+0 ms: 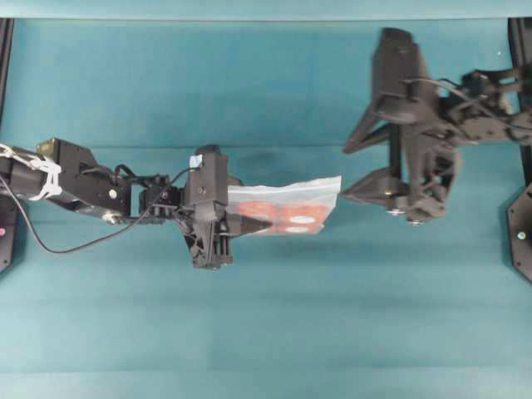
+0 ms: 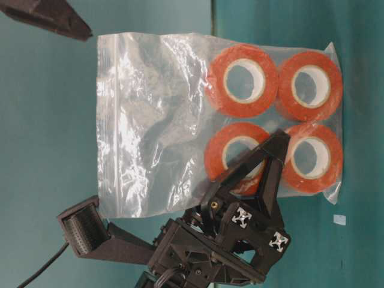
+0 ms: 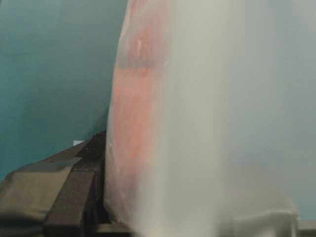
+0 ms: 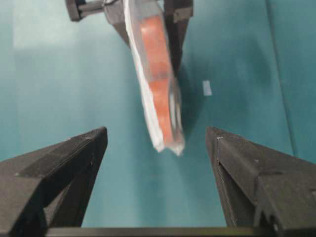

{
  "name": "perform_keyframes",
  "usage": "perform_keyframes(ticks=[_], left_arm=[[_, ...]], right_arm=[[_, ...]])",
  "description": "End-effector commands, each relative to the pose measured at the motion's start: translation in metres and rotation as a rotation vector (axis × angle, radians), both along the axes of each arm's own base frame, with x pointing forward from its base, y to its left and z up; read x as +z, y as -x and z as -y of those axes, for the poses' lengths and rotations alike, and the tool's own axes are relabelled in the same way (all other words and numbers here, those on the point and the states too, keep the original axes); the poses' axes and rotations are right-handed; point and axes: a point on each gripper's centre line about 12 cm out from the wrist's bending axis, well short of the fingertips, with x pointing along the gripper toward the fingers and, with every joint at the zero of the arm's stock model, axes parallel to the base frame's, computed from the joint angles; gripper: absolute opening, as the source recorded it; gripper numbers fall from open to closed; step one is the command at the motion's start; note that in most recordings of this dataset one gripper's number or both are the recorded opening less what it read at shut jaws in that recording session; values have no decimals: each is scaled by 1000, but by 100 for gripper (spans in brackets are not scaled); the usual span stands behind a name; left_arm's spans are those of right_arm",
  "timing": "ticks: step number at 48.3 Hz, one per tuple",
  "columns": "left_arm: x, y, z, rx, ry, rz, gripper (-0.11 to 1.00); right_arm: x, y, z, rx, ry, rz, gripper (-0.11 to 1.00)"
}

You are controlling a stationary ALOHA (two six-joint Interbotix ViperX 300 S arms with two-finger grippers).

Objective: Hand over the clear zip bag and make it stand upright.

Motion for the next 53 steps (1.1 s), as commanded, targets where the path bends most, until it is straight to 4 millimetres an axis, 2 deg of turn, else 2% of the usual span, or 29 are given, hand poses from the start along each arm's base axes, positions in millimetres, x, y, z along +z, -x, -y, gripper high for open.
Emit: perform_keyframes(ticks=[1,24,53], left_arm=[[5,-2,1,-1,1,15,24],[5,-1,1,-1,1,15,24],[5,-1,1,-1,1,14,24]], right_arm=[[10,6,0,-15,-2,41,88],[11,20,-1,-38,-1,98,88],[10,22,-1,-39,1,97,87]])
